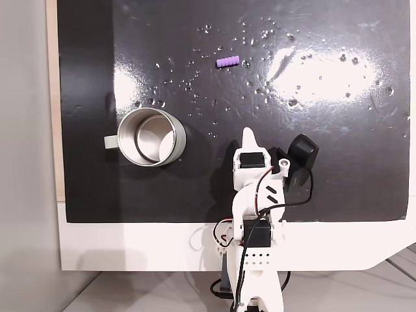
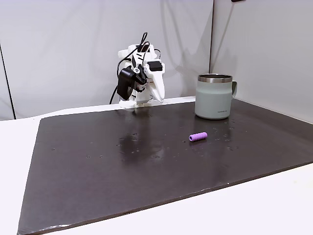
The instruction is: Grasp a pengrip and put it in the cup.
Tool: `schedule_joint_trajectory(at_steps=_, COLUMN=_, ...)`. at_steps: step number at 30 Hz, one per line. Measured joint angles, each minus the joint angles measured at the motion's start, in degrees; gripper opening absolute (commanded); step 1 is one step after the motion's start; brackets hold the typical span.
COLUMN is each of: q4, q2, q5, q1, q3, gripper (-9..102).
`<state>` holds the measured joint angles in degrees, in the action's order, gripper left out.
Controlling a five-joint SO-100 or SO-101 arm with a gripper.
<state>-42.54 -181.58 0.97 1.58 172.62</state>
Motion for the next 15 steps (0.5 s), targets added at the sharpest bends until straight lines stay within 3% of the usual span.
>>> schedule_joint_trajectory(at_steps=15, q4=0.00, q2=0.00, q5=1.41, q1=-0.18, q3=0.00, gripper=0)
